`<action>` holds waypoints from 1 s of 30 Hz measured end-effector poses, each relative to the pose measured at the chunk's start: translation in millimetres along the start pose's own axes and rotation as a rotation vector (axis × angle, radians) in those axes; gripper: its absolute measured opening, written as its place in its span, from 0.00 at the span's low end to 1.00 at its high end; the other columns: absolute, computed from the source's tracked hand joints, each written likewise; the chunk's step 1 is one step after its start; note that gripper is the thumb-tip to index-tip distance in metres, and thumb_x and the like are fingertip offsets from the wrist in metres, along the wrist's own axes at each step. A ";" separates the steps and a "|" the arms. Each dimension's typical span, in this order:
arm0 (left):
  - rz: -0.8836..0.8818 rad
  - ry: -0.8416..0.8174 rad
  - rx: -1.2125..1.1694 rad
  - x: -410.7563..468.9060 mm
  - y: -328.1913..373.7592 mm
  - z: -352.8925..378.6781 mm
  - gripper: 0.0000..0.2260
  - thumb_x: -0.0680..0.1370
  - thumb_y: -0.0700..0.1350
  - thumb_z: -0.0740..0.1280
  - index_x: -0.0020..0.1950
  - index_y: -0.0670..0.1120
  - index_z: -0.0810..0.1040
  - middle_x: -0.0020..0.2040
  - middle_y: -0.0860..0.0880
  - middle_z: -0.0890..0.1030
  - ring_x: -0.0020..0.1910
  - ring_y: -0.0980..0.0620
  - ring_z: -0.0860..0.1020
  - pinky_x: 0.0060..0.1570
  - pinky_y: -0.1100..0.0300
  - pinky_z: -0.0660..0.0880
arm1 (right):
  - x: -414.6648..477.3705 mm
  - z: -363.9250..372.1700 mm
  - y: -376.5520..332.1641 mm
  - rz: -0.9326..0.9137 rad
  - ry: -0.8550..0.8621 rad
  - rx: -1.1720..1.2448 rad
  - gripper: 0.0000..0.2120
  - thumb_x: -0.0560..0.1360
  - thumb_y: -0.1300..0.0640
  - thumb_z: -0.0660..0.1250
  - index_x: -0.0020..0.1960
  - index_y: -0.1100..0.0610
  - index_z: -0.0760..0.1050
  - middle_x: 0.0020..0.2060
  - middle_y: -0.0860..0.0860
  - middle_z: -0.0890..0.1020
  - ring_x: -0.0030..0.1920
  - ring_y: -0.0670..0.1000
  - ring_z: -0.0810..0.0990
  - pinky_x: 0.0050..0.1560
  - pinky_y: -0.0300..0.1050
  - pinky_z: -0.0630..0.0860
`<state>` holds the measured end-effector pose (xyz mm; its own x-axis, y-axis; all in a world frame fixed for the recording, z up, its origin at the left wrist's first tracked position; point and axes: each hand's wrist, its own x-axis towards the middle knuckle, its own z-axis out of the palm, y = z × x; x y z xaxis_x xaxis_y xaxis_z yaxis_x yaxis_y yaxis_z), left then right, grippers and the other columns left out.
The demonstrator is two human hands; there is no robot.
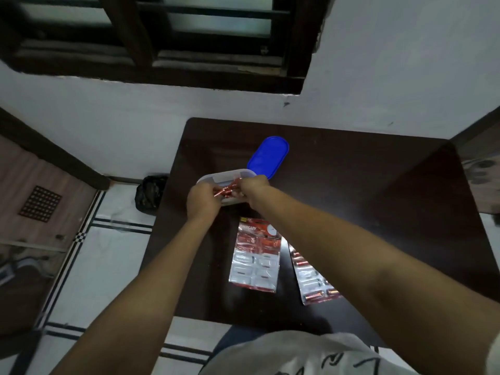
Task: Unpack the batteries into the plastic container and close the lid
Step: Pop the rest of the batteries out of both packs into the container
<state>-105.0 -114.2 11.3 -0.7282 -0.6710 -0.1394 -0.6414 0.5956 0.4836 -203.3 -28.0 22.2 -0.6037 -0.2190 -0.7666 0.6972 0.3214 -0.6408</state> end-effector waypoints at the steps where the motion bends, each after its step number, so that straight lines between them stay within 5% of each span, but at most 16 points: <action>1: 0.008 -0.008 0.010 5.3 -4.6 1.6 0.11 0.73 0.44 0.71 0.55 0.48 0.84 0.52 0.45 0.85 0.52 0.44 0.82 0.51 0.55 0.77 | 0.8 6.9 -2.9 0.027 0.025 0.026 0.15 0.79 0.66 0.63 0.65 0.64 0.71 0.43 0.64 0.79 0.22 0.55 0.77 0.14 0.35 0.68; 3: 0.013 -0.031 0.005 11.8 -9.1 4.4 0.10 0.72 0.43 0.72 0.54 0.48 0.84 0.51 0.45 0.85 0.51 0.44 0.82 0.50 0.55 0.77 | -1.1 15.8 -7.1 0.062 0.053 0.102 0.15 0.80 0.68 0.61 0.66 0.65 0.69 0.42 0.63 0.77 0.23 0.55 0.80 0.12 0.37 0.67; 5: 0.032 -0.027 -0.018 14.6 -9.7 5.1 0.08 0.72 0.44 0.72 0.51 0.48 0.84 0.48 0.46 0.85 0.49 0.45 0.82 0.48 0.55 0.77 | -7.3 20.6 -9.9 0.077 0.054 0.156 0.15 0.80 0.68 0.60 0.66 0.64 0.68 0.52 0.65 0.80 0.43 0.59 0.85 0.26 0.43 0.78; 7: 0.049 -0.013 -0.049 15.0 -8.2 5.1 0.07 0.72 0.43 0.72 0.49 0.47 0.84 0.47 0.47 0.85 0.48 0.46 0.82 0.48 0.55 0.78 | -7.9 20.1 -9.6 0.076 0.060 0.164 0.15 0.79 0.68 0.61 0.65 0.63 0.70 0.56 0.65 0.80 0.53 0.62 0.83 0.41 0.49 0.82; 12: 0.080 0.082 -0.195 -7.7 6.7 -4.3 0.06 0.72 0.41 0.70 0.47 0.47 0.83 0.47 0.49 0.83 0.43 0.49 0.82 0.45 0.53 0.79 | -29.7 -6.7 -1.8 -0.026 0.027 0.180 0.12 0.76 0.66 0.67 0.58 0.63 0.79 0.45 0.61 0.83 0.45 0.58 0.86 0.52 0.54 0.83; 15: 0.102 0.065 -0.268 -47.4 18.8 -7.2 0.04 0.73 0.41 0.70 0.46 0.48 0.82 0.42 0.53 0.83 0.37 0.55 0.80 0.39 0.59 0.77 | -49.6 -52.5 17.4 -0.033 -0.007 0.228 0.05 0.77 0.65 0.68 0.52 0.64 0.77 0.42 0.63 0.83 0.41 0.57 0.85 0.44 0.46 0.84; 19: 0.015 -0.217 -0.343 -114.3 36.2 21.2 0.02 0.73 0.43 0.72 0.44 0.49 0.83 0.41 0.55 0.83 0.38 0.59 0.80 0.40 0.63 0.76 | -63.5 -145.6 71.9 -0.066 0.193 0.229 0.04 0.78 0.62 0.67 0.46 0.63 0.76 0.40 0.63 0.82 0.37 0.57 0.82 0.30 0.41 0.80; 24: -0.017 -0.684 -0.205 -179.6 62.5 71.4 0.07 0.73 0.50 0.72 0.48 0.50 0.78 0.48 0.51 0.82 0.46 0.55 0.77 0.46 0.62 0.73 | -78.9 -236.9 161.4 -0.177 0.505 -0.281 0.05 0.73 0.60 0.72 0.39 0.56 0.79 0.41 0.58 0.85 0.42 0.58 0.83 0.45 0.48 0.77; 27: -0.122 -0.859 -0.191 -192.8 70.3 89.0 0.23 0.69 0.55 0.74 0.60 0.48 0.75 0.59 0.51 0.80 0.55 0.51 0.78 0.50 0.60 0.74 | -89.6 -249.0 191.4 -0.131 0.453 -0.278 0.04 0.73 0.61 0.73 0.44 0.58 0.78 0.41 0.57 0.84 0.40 0.55 0.81 0.42 0.46 0.74; 30: -0.235 -0.824 -0.310 -197.2 76.5 94.4 0.20 0.71 0.49 0.74 0.59 0.48 0.73 0.55 0.49 0.80 0.53 0.51 0.78 0.49 0.61 0.75 | -88.4 -245.0 205.3 -0.073 0.365 -0.224 0.12 0.69 0.60 0.78 0.47 0.58 0.76 0.42 0.55 0.83 0.42 0.54 0.82 0.42 0.46 0.77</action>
<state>-33.3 105.4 -5.7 -0.6055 -0.1608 -0.7794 -0.7880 0.2581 0.5590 -101.5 283.0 -31.4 -0.7734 0.0783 -0.6290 0.5708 0.5177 -0.6373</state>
